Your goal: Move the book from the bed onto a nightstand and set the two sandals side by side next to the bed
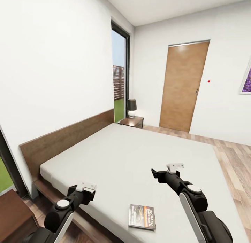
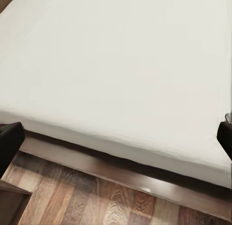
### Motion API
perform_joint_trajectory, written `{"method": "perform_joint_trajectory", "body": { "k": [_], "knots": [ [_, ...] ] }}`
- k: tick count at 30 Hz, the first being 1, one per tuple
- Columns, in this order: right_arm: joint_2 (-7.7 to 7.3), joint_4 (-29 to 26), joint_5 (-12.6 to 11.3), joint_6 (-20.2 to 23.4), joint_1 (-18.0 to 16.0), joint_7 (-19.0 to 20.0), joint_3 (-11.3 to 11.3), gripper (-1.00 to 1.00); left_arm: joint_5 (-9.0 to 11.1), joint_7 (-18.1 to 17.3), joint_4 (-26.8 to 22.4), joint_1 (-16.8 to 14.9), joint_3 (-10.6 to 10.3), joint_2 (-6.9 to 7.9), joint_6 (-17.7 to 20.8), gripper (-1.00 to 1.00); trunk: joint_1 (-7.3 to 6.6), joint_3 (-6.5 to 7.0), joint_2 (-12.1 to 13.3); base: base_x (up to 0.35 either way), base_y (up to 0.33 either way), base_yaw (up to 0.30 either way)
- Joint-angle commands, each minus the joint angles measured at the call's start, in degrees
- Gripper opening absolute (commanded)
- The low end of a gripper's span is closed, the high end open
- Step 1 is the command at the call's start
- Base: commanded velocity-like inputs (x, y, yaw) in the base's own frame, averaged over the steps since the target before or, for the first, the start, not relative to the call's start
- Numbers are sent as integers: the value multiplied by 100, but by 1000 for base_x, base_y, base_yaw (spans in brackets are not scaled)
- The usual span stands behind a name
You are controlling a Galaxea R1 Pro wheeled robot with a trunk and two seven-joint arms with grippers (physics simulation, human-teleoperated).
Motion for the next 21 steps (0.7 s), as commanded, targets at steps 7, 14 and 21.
{"method": "perform_joint_trajectory", "body": {
  "k": [7, 14, 21],
  "knots": [
    [-11, 2, -33, 33, -7, 19, 0, 100, 34, 52, -6, -6, -127, 10, 26, 100, 0, -33, -5, 0, 0, 0],
    [-63, 3, -35, 38, -8, 43, -4, 100, 33, 52, -6, -6, -151, 7, 24, 100, 0, -87, -5, 0, 0, -49],
    [-162, 6, -35, 37, -6, 48, -10, 100, 28, 54, -5, -6, -156, 6, 22, 100, 0, -142, -5, 0, 0, -153]
  ]
}}
